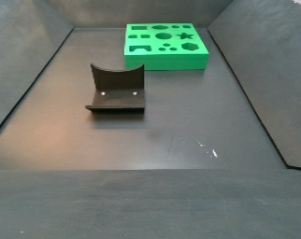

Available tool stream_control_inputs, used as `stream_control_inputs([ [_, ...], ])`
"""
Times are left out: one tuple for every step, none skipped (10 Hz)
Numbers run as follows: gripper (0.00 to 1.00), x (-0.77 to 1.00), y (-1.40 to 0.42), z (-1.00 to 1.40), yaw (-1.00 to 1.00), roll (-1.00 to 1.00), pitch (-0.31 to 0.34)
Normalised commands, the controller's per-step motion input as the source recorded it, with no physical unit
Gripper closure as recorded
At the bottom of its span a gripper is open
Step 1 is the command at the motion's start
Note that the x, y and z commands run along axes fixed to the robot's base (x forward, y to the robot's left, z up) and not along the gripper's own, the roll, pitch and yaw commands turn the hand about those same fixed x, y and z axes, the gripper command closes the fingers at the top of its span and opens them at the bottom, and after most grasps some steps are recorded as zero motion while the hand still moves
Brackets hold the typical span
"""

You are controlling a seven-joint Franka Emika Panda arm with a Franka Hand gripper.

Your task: Insert the double-square object.

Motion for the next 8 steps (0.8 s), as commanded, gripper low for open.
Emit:
stream_control_inputs([
  [1.00,0.27,0.00,-0.84,0.04,0.21,0.000],
  [1.00,0.42,0.00,-0.80,0.03,0.18,0.090],
  [1.00,0.39,0.00,-0.80,0.02,0.17,0.119],
  [1.00,0.37,0.00,-0.78,0.03,0.16,0.144],
  [1.00,0.25,0.00,-0.80,0.05,0.17,0.111],
  [1.00,0.22,0.00,-0.78,0.05,0.16,0.083],
  [1.00,0.20,0.00,-0.70,0.04,0.14,0.063],
  [1.00,0.19,0.00,-0.61,0.03,0.13,0.067],
])
